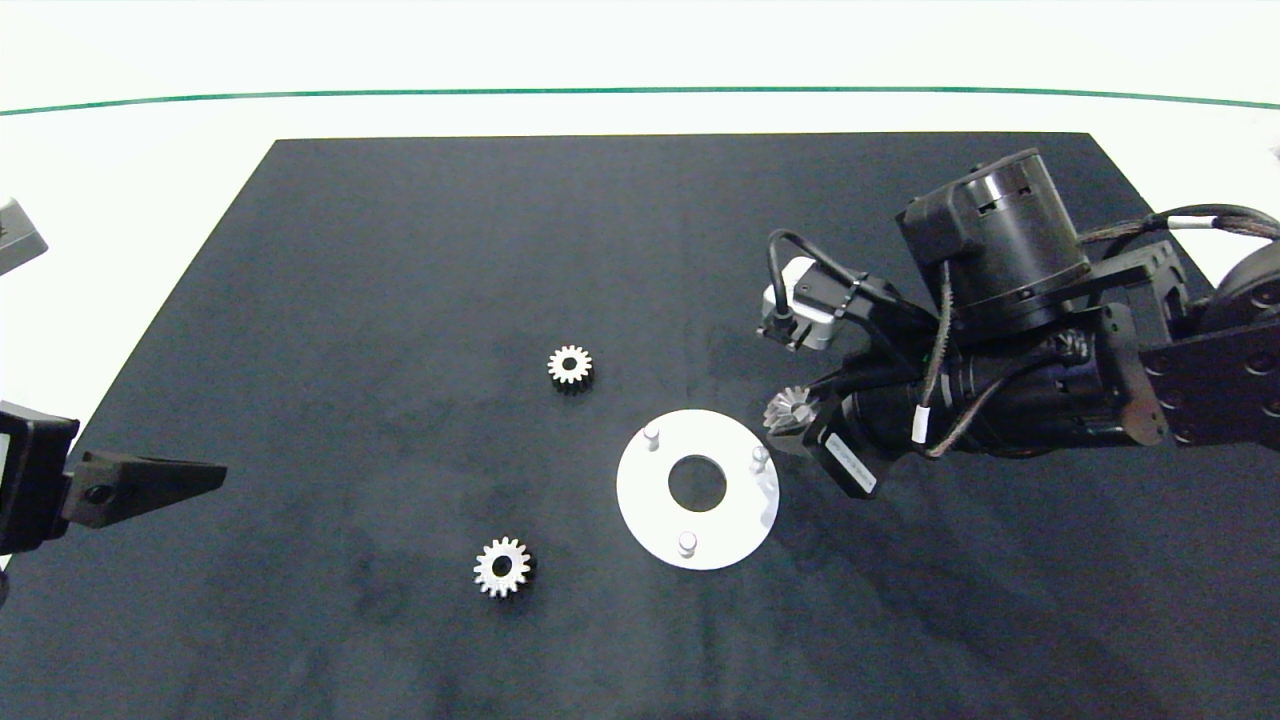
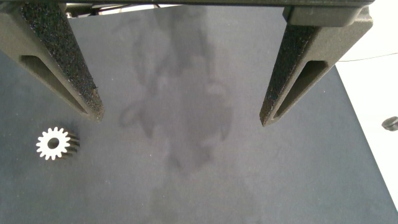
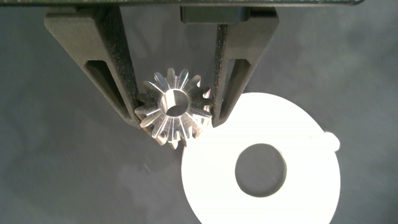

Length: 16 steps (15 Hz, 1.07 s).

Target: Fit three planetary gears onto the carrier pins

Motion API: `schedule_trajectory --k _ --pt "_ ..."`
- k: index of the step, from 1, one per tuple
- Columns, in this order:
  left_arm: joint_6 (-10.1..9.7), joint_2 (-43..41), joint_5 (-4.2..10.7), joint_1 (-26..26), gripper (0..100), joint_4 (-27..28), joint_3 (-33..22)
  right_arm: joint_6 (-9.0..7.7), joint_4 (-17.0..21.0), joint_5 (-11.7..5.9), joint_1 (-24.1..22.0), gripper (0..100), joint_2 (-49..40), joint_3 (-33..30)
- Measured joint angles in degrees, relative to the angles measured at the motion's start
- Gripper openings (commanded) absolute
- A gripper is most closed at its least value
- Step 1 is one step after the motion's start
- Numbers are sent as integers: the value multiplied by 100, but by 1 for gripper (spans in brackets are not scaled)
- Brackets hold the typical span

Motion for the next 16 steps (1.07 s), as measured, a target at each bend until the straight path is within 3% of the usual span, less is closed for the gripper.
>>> schedule_trajectory --k 5,16 --pt "2 -10 6 11 100 -1 6 17 5 9 197 28 388 -279" --pt "9 -62 6 10 100 0 9 50 11 11 212 28 545 -215"
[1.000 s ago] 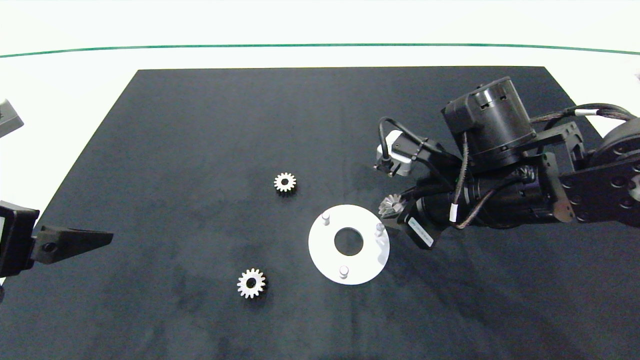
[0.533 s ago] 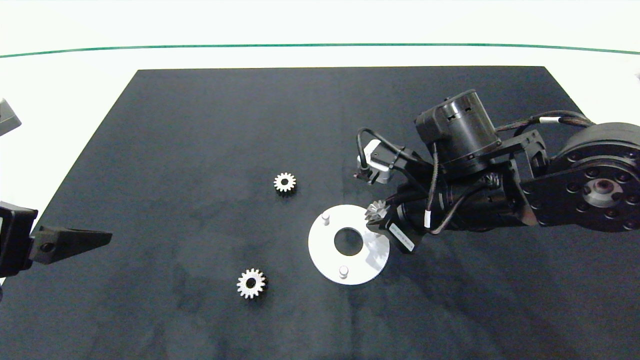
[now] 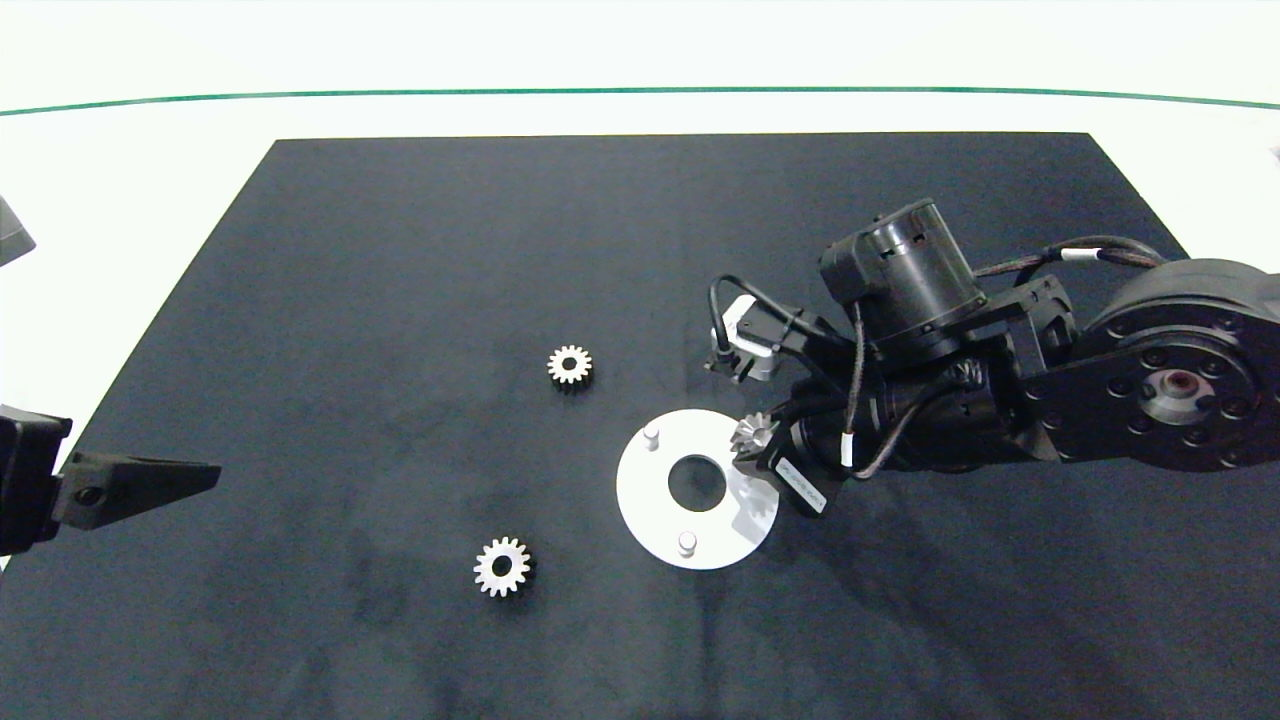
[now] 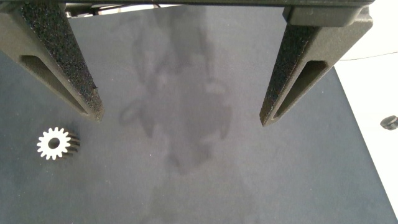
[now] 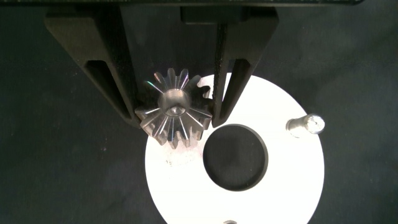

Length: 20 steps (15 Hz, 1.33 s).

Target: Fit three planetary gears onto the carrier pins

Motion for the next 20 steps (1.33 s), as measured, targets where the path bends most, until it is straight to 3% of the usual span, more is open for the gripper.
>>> schedule_trajectory --k 15,20 --pt "0 -43 0 0 100 0 1 -9 24 -11 -13 28 -18 132" --pt "0 -63 0 0 100 0 -2 -6 39 -195 -17 28 -18 129"
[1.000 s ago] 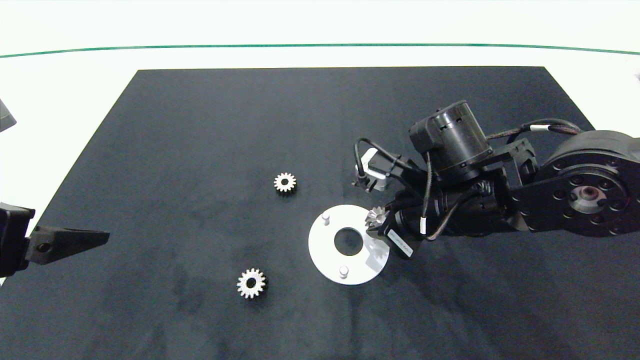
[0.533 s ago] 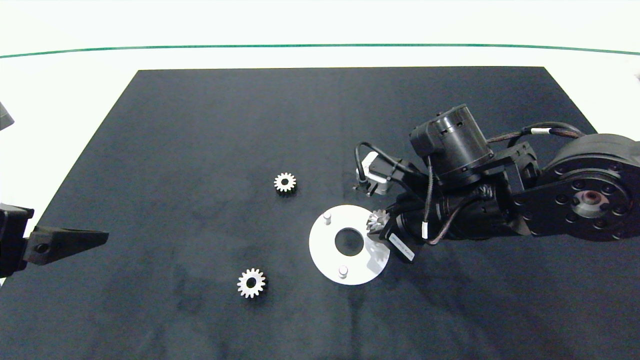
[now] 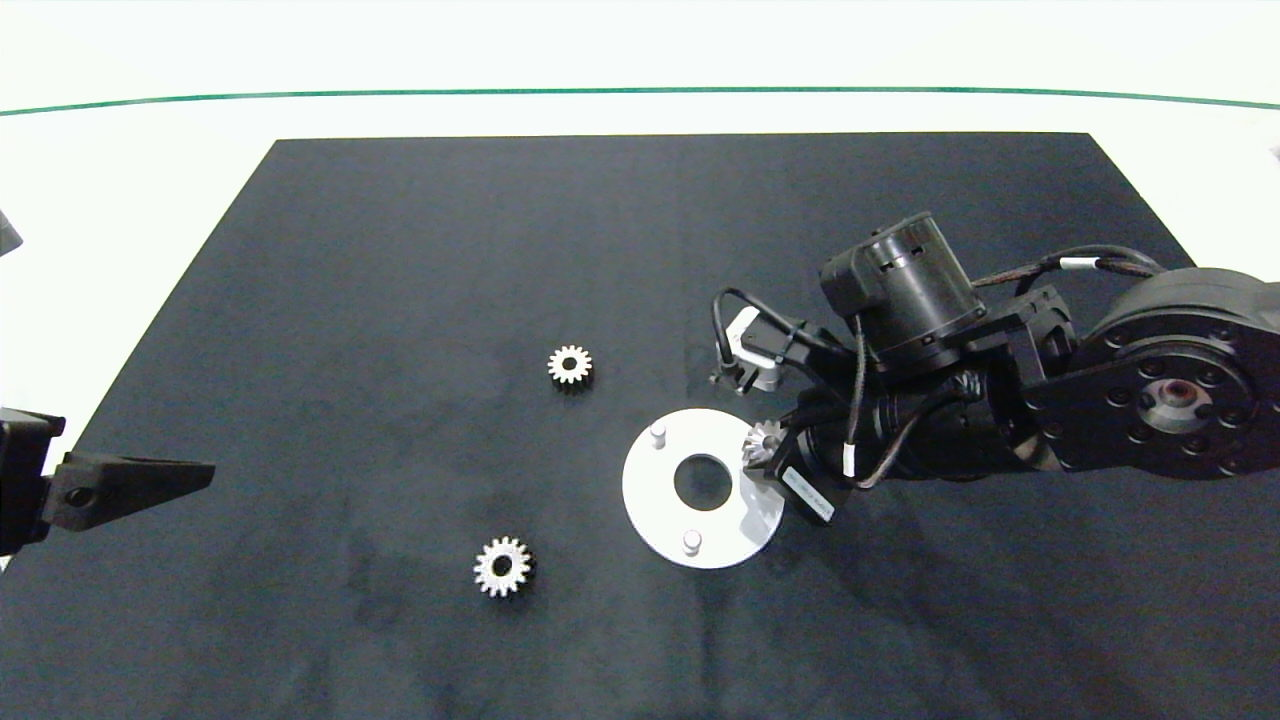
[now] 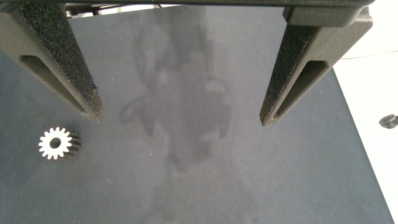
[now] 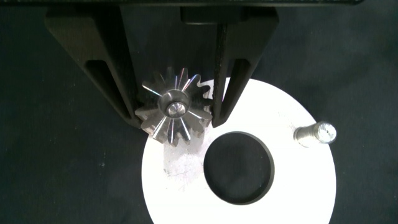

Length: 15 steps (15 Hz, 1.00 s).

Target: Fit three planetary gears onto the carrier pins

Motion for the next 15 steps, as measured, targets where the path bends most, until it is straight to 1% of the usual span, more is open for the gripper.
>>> schedule_trajectory --k 4,5,11,13,15 --pt "2 -32 2 -7 100 0 4 -2 -11 5 0 28 -1 16" --pt "2 -34 2 -7 100 0 4 0 -13 6 2 100 0 22" --pt "7 -41 0 -18 100 0 6 22 -41 37 6 100 -1 63" --pt "27 -41 0 -27 100 2 20 122 -55 30 4 100 -72 71" --pt "39 -41 -30 -57 100 10 122 207 -45 13 13 100 -422 151"
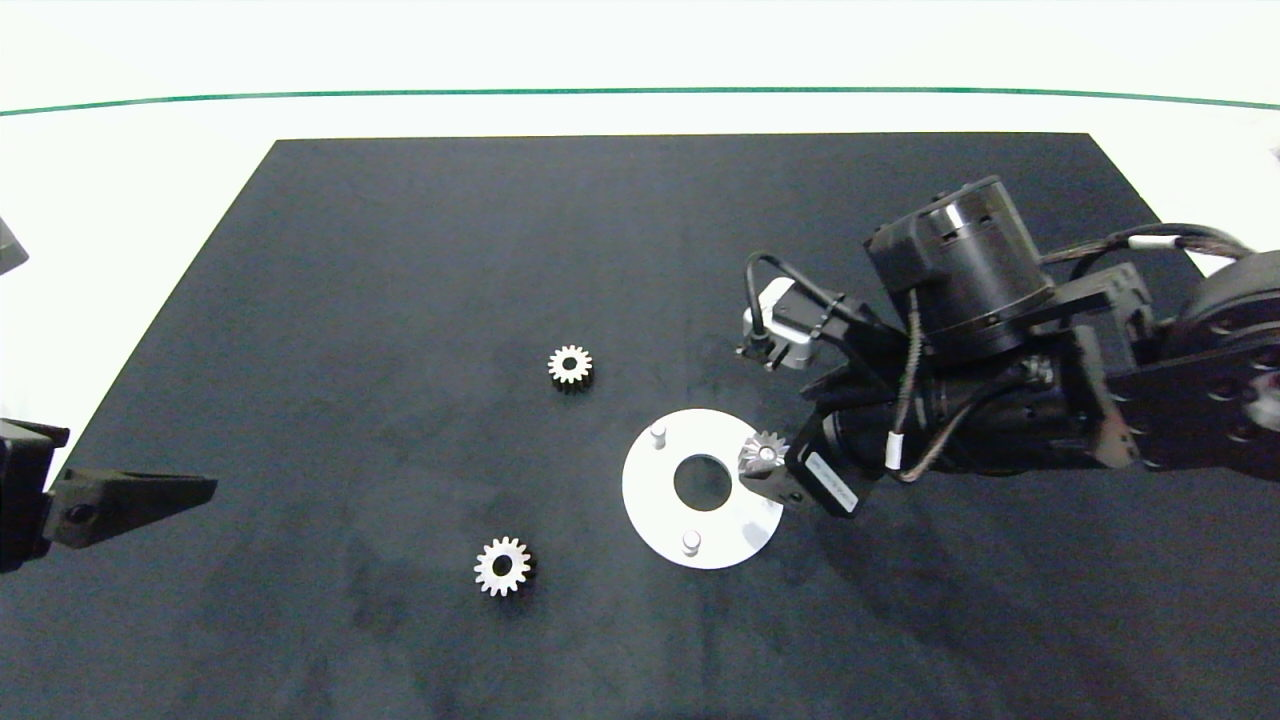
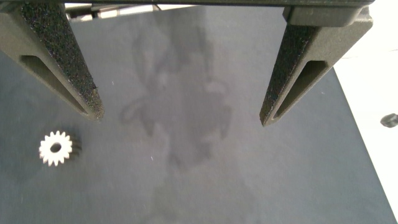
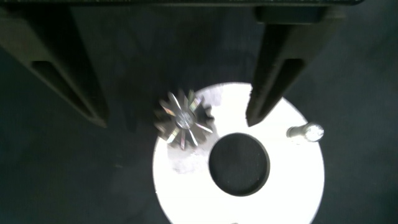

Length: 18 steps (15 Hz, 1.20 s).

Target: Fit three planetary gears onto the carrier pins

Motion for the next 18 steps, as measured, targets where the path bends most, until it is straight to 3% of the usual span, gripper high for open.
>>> schedule_trajectory --k 2,4,6,7,9,11,14,16,18 --pt "-98 -54 -37 -344 100 9 245 101 4 -7 12 100 -616 299" --pt "-369 -177 -11 -1075 100 -18 479 323 10 -9 17 100 -1434 828" --pt "-642 -268 247 -1882 100 -201 641 553 9 -11 15 100 -2327 1428" --pt "-646 -273 341 -2131 100 -413 777 634 6 -13 0 100 -2812 1726" --pt "-222 -201 466 -2547 100 -1096 1176 736 6 -18 -66 100 -3702 2194" --pt "143 52 728 -2826 100 -1877 1537 780 12 -20 -112 100 -4353 2483" --pt "319 686 920 -3056 100 -2384 1714 724 -22 11 -18 100 -4791 2542" --pt "597 1148 948 -3038 100 -2455 1697 719 -16 17 21 100 -4926 2522" --pt "708 1504 956 -2950 100 -2480 1615 717 -13 26 34 100 -5020 2516"
